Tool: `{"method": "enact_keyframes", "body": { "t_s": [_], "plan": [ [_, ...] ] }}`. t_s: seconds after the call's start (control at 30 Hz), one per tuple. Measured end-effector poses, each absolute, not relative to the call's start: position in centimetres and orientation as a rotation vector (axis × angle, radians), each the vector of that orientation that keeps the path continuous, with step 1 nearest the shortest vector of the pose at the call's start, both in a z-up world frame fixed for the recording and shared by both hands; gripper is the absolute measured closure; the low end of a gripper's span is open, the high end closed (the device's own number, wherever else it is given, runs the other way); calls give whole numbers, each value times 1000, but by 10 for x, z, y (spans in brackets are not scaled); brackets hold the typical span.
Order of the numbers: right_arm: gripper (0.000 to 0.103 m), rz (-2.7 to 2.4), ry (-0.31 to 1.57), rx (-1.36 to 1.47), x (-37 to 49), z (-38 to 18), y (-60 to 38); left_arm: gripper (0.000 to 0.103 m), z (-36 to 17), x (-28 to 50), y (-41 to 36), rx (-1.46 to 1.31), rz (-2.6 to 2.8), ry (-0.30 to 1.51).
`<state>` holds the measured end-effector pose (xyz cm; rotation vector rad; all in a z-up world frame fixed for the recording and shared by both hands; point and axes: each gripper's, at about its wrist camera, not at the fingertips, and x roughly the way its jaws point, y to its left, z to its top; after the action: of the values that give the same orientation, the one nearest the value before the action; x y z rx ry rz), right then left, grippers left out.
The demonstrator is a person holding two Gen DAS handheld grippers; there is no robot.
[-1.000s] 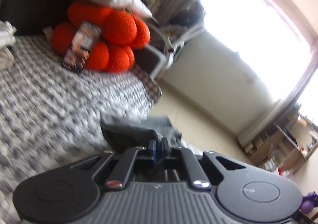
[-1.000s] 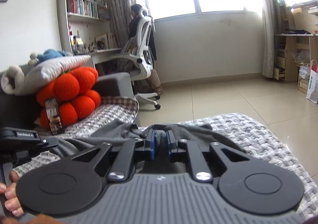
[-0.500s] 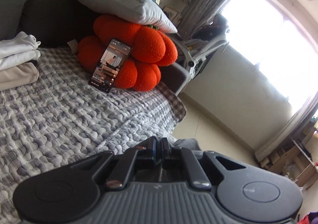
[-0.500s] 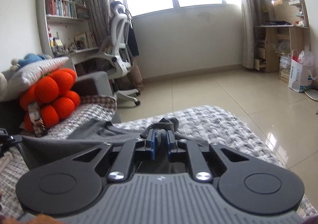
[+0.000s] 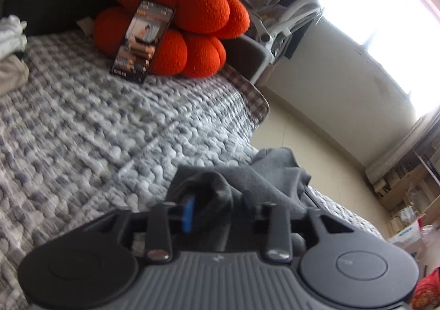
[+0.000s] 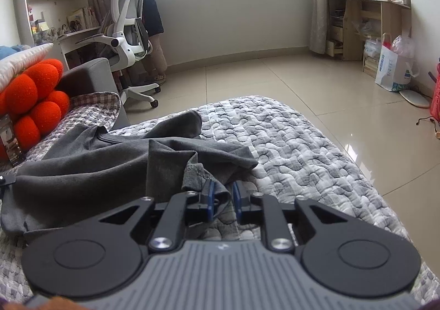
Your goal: Fold clothes
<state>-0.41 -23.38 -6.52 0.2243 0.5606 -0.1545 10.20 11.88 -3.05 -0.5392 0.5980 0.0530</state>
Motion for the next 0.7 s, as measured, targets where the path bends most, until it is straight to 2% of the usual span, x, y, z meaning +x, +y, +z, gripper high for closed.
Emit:
{"method": "enact_keyframes", "body": {
  "t_s": [0.1, 0.13, 0.23, 0.5, 0.7],
  "plan": [
    [57, -143, 550, 220, -5, -62, -233, 44, -27, 98, 120, -543, 47, 620],
    [56, -138, 544, 219, -5, -61, -233, 39, -25, 96, 120, -542, 48, 630],
    [55, -116, 531, 219, -8, -57, -230, 36, -23, 90, 124, -540, 45, 669],
    [51, -70, 495, 191, -14, -46, -218, 35, -23, 77, 141, -583, -2, 749],
    [50, -27, 468, 198, -16, -38, -209, 41, -22, 74, 144, -623, -99, 774]
  ]
}}
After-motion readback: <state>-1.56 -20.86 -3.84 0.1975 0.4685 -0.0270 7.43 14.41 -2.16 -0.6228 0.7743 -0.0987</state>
